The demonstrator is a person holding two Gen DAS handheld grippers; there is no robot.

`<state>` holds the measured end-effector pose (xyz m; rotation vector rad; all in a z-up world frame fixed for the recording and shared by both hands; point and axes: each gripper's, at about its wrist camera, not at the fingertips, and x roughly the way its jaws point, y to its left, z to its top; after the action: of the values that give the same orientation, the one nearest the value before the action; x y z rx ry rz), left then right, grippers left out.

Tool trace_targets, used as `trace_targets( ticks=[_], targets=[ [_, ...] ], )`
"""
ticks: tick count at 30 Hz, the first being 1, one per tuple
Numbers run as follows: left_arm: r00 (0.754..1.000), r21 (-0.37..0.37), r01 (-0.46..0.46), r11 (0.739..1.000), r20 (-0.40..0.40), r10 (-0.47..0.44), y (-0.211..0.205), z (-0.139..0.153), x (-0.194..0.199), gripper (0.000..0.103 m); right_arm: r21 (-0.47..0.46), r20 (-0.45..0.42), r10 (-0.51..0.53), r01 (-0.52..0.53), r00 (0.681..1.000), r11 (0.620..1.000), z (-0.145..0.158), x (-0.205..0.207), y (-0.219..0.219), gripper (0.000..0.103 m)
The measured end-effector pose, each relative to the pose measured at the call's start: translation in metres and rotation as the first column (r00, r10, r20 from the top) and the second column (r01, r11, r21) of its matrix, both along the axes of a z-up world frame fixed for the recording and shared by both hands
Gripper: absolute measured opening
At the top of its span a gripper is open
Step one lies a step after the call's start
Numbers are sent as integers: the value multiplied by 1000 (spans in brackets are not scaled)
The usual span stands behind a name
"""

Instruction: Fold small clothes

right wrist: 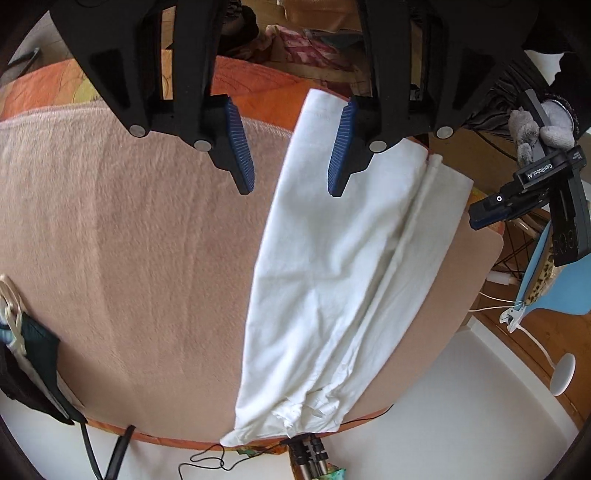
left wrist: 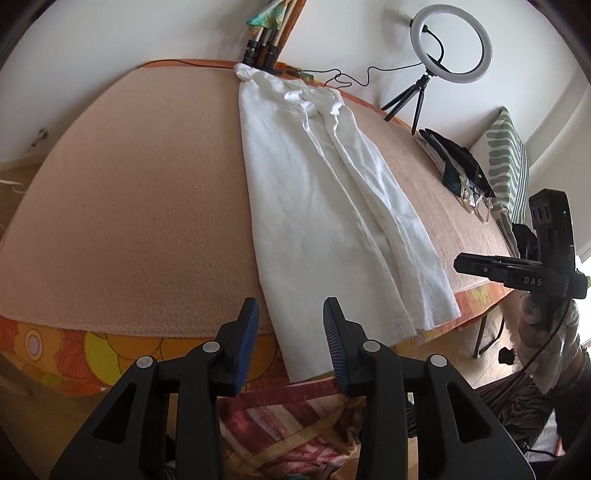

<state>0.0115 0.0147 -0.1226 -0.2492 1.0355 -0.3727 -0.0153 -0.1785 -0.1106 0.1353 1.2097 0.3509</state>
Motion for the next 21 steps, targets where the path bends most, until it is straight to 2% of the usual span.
trace_targets(
  ticks=[3,4,5,6,7,8,12,14,17,21],
  targets=[
    [998,-22,-12,1000,-56,10,0,-11,0,34,27,-42,13,-11,999,1000,-16,-10,-3,43],
    [998,-32,-22,999,-51,20,0,-11,0,34,16,-36,14,-13,999,1000,-19,-12,-1,41],
    [998,-30,-23,999,-51,21,0,-10,1,34,-7,-15,23,-24,1000,1000,-18,-14,2,29],
    [998,-29,-19,999,-53,18,-1,-9,2,34,-14,-14,42,-42,999,999,-17,-14,6,7],
    [998,-25,-23,999,-51,22,-1,-9,3,33,9,-30,54,-54,998,999,-18,-14,7,4],
    [999,-11,-28,1000,-45,28,-2,-8,4,33,20,-34,53,-52,998,998,-18,-15,8,4],
    [998,60,-60,996,20,59,1,0,2,32,-53,-9,46,-47,999,997,-12,-27,6,1],
    [996,84,-70,994,68,64,0,9,1,32,-14,-39,46,-47,998,999,-11,-31,-1,1],
    [989,114,-16,993,147,-1,-18,28,1,32,-5,-11,74,-74,997,997,2,-36,-5,1],
    [959,163,111,980,242,-149,-68,52,-1,32,52,83,24,-29,996,998,34,-15,-23,4]
  ],
)
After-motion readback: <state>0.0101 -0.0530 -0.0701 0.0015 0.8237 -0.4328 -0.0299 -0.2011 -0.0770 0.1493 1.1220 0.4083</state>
